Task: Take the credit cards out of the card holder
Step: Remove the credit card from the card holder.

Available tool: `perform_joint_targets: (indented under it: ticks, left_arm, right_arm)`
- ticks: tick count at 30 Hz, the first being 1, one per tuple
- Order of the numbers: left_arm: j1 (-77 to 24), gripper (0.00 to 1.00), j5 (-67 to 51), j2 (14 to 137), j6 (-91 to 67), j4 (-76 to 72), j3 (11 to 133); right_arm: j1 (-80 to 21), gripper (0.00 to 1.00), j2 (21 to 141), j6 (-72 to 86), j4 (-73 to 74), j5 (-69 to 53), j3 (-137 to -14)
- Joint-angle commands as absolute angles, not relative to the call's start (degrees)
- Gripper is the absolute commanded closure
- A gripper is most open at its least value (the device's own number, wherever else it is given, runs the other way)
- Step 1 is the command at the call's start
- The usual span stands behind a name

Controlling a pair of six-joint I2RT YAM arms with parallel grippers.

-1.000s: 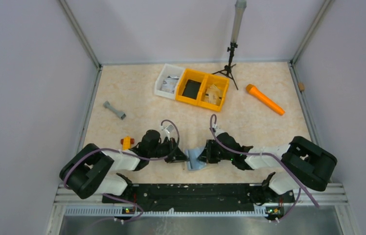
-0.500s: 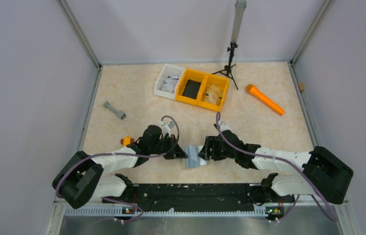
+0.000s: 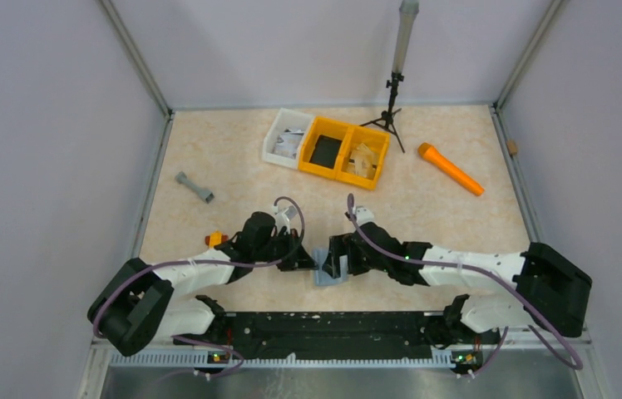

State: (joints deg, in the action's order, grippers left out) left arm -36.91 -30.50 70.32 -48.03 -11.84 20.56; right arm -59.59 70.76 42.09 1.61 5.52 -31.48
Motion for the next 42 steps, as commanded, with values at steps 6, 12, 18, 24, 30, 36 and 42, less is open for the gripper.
perform_joint_targets:
  ticks: [6,12,18,24,30,36,42]
  left_arm:
    - [-36.98,1.00,-32.52,70.81,-49.30,-17.08,20.22]
    - [-36.92,1.00,-32.97,71.71,-49.91,-18.60,20.30]
    - [-37.00,1.00,-33.24,71.83,-50.17,-18.93,20.16]
    - [-36.92,1.00,-33.13,70.96,-50.06,-17.84,20.38]
    - [-36.99,1.00,-32.48,70.50,-49.41,-15.92,20.72]
    - [-36.83,1.00,-31.42,69.83,-48.16,-13.23,21.37]
    - [-36.88,1.00,-30.78,69.66,-47.43,-11.23,21.94]
  right_arm:
    - [-61.95,0.06,78.43,40.61,-2.62,6.40,-36.21]
    - [-61.97,0.06,80.24,40.74,-3.83,5.81,-35.95]
    - [-62.17,0.09,81.36,40.53,-3.52,6.22,-36.13]
    - [-63.38,0.20,85.33,40.05,7.91,13.77,-40.44]
    - [-64.26,0.13,87.26,41.13,20.35,24.41,-44.92]
    - [-64.27,0.10,85.86,42.33,30.63,31.83,-48.00]
    - [-64.33,0.09,80.79,43.49,34.00,33.68,-47.74]
